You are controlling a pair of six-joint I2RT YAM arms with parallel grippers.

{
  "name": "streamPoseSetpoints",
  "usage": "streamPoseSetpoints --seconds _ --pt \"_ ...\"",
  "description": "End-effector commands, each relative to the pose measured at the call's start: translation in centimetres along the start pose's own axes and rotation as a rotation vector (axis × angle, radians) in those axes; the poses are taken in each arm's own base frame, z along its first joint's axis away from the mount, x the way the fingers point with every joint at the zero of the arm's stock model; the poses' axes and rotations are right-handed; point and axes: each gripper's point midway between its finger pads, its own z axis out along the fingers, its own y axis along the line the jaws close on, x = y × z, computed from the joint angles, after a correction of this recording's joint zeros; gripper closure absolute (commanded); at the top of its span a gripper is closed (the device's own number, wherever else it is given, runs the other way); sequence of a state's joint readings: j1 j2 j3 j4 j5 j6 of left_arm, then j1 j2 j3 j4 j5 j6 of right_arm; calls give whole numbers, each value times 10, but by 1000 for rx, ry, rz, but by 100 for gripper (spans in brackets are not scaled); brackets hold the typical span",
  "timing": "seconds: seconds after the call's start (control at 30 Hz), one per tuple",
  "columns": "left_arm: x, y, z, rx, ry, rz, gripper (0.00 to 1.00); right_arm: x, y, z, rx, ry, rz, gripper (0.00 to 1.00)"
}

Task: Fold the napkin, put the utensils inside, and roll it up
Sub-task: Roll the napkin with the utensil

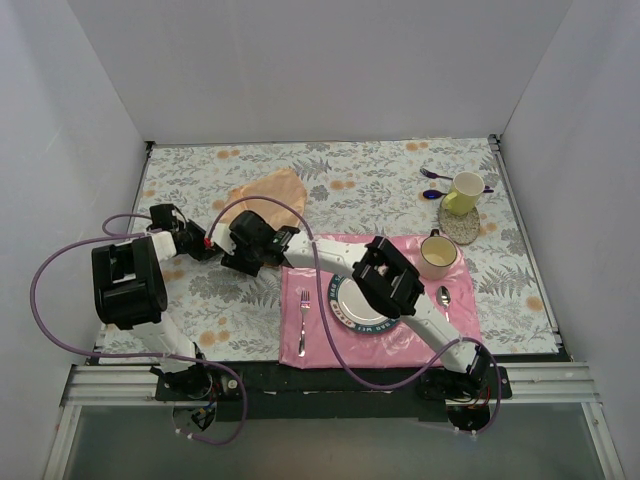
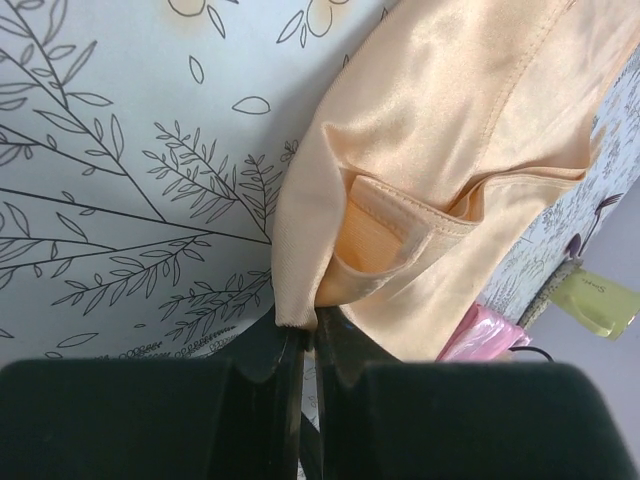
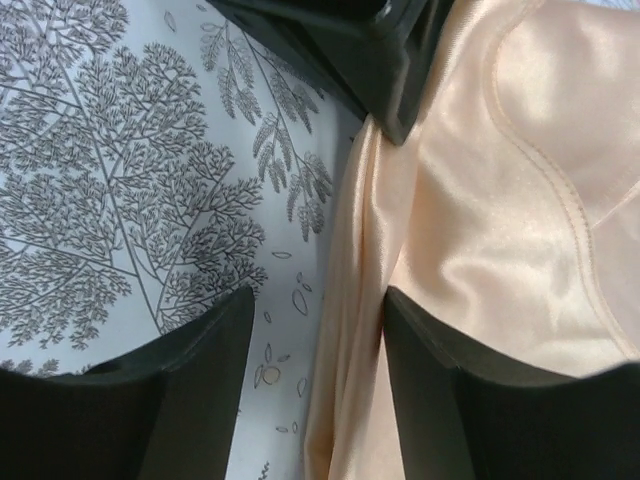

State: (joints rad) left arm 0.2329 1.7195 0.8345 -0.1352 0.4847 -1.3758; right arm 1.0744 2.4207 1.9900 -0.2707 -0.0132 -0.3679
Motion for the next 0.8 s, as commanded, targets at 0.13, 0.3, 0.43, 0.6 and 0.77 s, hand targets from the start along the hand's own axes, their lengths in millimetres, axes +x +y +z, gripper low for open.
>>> streamPoseSetpoints --seconds 0.13,0.3,0.43,0.6,0.77 --pt "-8 -9 -4 32 -3 12 99 -5 -29 -8 213 2 -126 43" --pt "-10 -8 -5 33 -2 8 99 6 -24 3 235 16 -156 51" --pt "-11 -6 -6 31 -3 0 100 9 -24 6 265 20 -174 61" --pt "-12 -5 -7 29 -4 0 100 11 -20 12 247 16 -162 85" --pt "-18 -5 -12 13 -30 23 96 -8 -8 12 161 -25 -109 99"
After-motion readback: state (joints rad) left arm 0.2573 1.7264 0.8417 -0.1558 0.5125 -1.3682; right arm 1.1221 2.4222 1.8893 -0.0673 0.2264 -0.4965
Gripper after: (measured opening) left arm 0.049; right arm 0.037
